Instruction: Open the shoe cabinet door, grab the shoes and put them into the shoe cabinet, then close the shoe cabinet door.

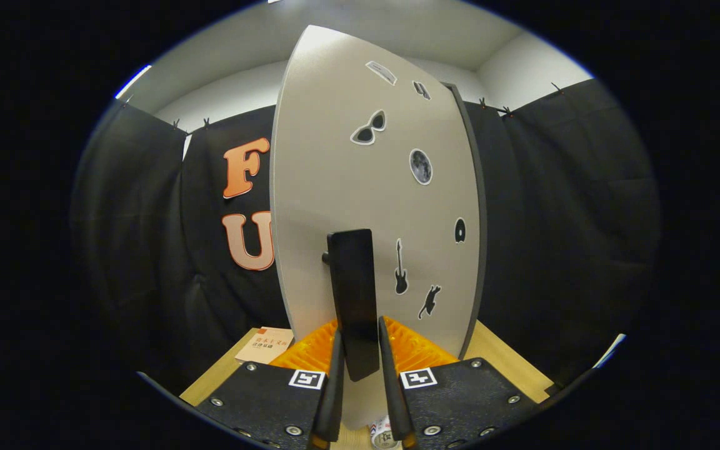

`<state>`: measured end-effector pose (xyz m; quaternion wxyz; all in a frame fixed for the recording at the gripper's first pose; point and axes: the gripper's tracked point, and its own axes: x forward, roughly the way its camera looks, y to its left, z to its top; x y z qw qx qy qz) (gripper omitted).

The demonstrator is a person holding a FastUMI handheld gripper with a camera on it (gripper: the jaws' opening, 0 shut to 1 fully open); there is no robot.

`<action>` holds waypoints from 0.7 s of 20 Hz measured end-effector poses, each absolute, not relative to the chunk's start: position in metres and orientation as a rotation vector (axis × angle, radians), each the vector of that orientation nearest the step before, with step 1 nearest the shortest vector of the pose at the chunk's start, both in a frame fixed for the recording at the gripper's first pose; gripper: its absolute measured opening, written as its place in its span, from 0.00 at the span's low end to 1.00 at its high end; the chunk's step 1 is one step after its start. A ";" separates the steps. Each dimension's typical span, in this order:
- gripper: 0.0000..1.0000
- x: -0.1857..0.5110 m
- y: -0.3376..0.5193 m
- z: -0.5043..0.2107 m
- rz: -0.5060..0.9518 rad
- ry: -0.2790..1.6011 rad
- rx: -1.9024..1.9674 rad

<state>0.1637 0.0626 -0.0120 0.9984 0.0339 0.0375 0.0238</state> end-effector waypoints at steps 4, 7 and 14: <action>0.30 0.150 0.034 -0.012 -0.017 0.067 0.071; 0.30 0.144 0.010 -0.012 -0.069 0.067 0.080; 0.31 0.134 -0.031 -0.014 -0.127 0.059 0.083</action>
